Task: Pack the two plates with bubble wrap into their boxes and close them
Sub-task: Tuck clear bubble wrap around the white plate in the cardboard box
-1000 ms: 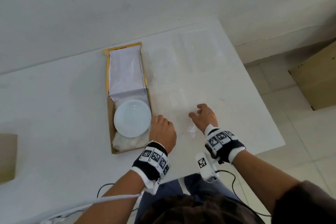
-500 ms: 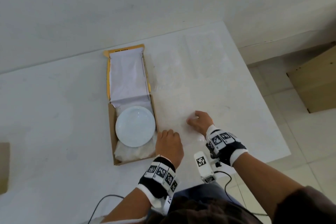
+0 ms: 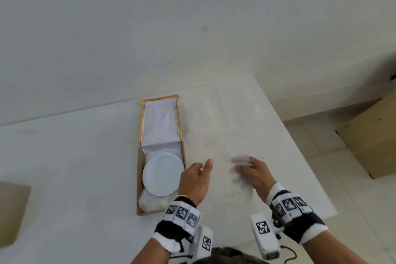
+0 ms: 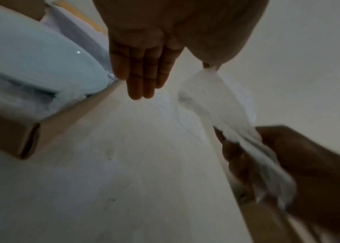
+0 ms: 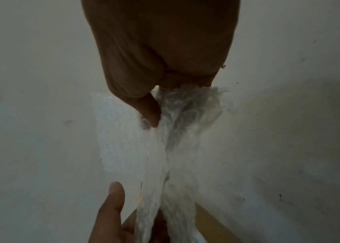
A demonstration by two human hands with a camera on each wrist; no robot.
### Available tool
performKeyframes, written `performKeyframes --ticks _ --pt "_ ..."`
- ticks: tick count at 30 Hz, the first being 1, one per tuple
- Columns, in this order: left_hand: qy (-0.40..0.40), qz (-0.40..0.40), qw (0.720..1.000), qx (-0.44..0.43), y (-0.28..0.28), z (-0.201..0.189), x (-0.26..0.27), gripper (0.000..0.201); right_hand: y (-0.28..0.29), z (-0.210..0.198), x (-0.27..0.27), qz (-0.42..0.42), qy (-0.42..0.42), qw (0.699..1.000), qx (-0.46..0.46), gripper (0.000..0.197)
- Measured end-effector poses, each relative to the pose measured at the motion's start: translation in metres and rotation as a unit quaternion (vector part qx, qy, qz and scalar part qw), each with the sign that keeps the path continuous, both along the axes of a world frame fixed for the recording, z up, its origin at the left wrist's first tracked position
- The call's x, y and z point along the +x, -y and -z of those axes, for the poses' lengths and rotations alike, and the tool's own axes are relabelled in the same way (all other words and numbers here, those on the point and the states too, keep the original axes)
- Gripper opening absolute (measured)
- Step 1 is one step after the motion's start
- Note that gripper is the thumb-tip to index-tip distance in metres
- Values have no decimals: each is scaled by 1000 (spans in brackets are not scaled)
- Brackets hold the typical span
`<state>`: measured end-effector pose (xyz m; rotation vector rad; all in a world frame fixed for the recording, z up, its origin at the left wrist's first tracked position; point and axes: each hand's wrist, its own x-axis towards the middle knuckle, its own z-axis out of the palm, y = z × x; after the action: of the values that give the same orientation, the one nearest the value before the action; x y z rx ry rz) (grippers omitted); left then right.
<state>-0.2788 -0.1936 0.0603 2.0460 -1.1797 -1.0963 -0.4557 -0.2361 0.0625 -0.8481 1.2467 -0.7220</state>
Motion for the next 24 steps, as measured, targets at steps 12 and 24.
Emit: performKeyframes --ticks 12,24 --pt "-188 -111 975 -50 -55 -40 -12 8 -37 -30 -16 -114 107 988 14 24" --pt "-304 -171 937 -3 -75 -53 4 40 -58 -23 -4 -96 105 990 21 42"
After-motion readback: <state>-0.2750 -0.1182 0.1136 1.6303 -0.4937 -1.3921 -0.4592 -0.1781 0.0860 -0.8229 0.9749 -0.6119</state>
